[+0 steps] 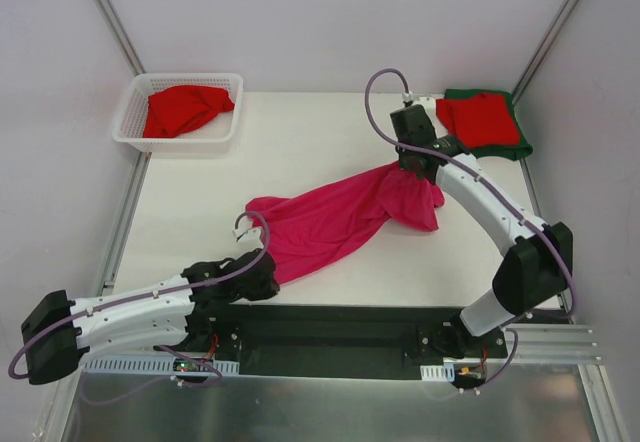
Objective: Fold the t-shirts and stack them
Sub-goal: Flatten out the tshirt
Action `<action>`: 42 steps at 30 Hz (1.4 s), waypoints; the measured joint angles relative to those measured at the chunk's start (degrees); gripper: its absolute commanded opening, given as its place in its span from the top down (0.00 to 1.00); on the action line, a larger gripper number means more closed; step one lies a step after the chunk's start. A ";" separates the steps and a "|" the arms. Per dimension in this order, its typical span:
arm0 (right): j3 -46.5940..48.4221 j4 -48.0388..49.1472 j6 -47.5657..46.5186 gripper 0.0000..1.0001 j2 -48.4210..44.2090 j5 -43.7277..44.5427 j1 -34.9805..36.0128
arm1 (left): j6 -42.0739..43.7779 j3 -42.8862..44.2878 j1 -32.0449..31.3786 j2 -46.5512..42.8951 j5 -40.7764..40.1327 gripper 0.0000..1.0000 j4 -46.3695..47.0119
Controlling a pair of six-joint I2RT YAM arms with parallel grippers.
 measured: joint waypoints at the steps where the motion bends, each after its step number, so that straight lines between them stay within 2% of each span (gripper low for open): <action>1: 0.57 0.42 -0.63 0.99 1.05 -0.22 -0.46 | -0.11 -0.07 0.00 -0.44 -0.07 1.00 -0.44; 17: 28.48 2.03 -11.21 0.99 22.49 -2.21 -5.49 | -4.13 -1.03 0.00 -10.75 -2.43 1.00 -11.56; 30: 32.59 3.67 -15.54 0.99 29.29 -0.94 -9.86 | -8.33 -0.68 0.00 -18.25 -5.77 1.00 -23.69; 31: 32.92 3.89 -15.72 0.94 29.88 -0.76 -10.10 | -8.55 -0.63 0.00 -18.51 -5.84 1.00 -24.22; 32: 33.75 3.69 -16.04 0.57 30.75 -0.59 -10.36 | -8.83 -0.59 0.00 -18.75 -5.95 1.00 -24.74; 33: 35.39 3.63 -16.61 0.41 32.26 -0.31 -10.64 | -9.03 -0.59 0.00 -18.84 -6.10 1.00 -25.33; 35: 38.27 3.65 -17.09 0.19 34.51 0.00 -10.88 | -9.20 -0.48 0.00 -18.88 -6.36 1.00 -26.14; 38: 39.80 3.45 -17.11 0.08 35.98 0.11 -11.23 | -9.25 -0.15 0.00 -18.88 -6.84 1.00 -27.30; 42: 33.46 4.09 -14.82 0.06 32.65 -0.66 -11.32 | -9.27 0.33 0.00 -18.69 -7.19 1.00 -28.26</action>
